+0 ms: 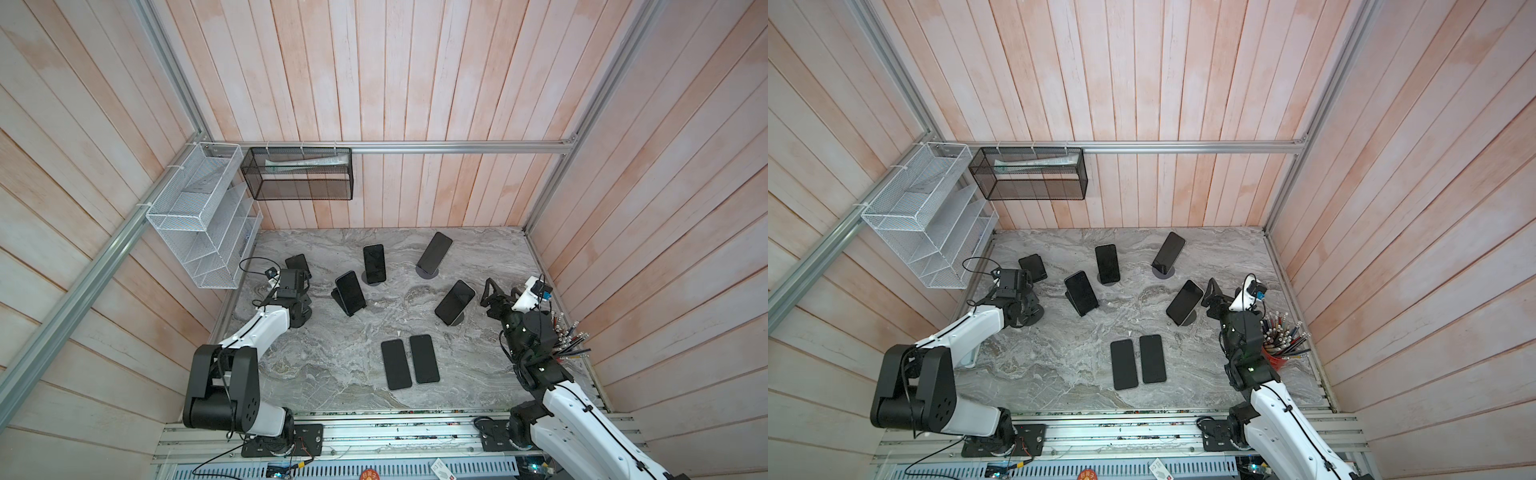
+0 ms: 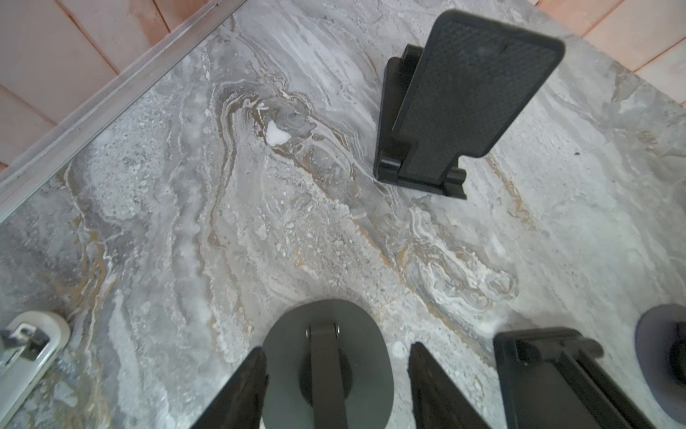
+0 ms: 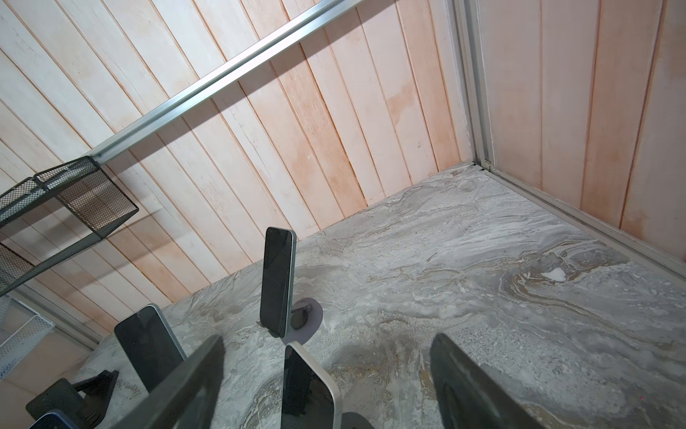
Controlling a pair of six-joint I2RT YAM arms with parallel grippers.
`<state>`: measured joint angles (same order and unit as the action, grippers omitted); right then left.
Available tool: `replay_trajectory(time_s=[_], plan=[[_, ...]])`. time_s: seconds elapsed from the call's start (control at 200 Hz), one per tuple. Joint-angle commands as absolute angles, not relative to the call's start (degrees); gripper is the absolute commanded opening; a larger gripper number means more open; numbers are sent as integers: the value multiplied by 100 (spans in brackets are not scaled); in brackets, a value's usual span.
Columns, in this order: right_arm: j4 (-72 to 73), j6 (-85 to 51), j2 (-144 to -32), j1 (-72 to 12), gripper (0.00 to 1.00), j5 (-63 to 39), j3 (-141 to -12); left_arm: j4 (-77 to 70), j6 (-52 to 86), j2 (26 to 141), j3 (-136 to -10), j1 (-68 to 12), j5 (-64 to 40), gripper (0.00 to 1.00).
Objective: Remove the phone from the phone stand
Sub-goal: Place the phone stand at the middle-left of the table.
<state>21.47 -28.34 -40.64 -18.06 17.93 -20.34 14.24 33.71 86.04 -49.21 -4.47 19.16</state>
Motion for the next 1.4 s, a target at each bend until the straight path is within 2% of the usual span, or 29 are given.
replay_trajectory(time_s=[0.0, 0.185, 0.44, 0.545, 0.66, 0.785, 0.905, 1.06, 1.26, 1.396], plan=[[2324, -2865, -4025, -1778, 87, 1802, -1969, 1116, 3103, 8858, -5260, -383, 2111, 50], [2323, -2778, -4082, -1781, 87, 1813, -2003, 1424, 3002, 9400, -5675, -369, 2221, 65], [2364, -2799, -4157, -1783, 87, 1802, -1990, 1678, 3033, 9520, -5844, -368, 2009, 79], [2380, -2821, -4166, -1783, 87, 1722, -1995, 1792, 3041, 9080, -5865, -464, 1735, 83], [2371, -2680, -4193, -1778, 88, 1641, -2045, 1818, 2875, 8265, -5775, -576, 1600, 100], [2107, -2399, -4535, -1774, 92, 1439, -2378, 2163, 2669, 7513, -5959, -597, 1470, 100], [2007, -2288, -5022, -1771, 93, 719, -2671, 2360, 2464, 6769, -6306, -624, 1255, 100], [767, -2720, -5158, -1771, 91, 424, -3664, 1741, 2581, 6011, -6431, -937, 47, 100], [-441, -2637, -5031, -2149, 87, 475, -4692, 438, 3159, 6020, -6645, -1222, -1228, 100], [-867, -2763, -4710, -2591, 87, 893, -4706, 41, 3308, 6249, -6666, -1222, -1577, 100]])
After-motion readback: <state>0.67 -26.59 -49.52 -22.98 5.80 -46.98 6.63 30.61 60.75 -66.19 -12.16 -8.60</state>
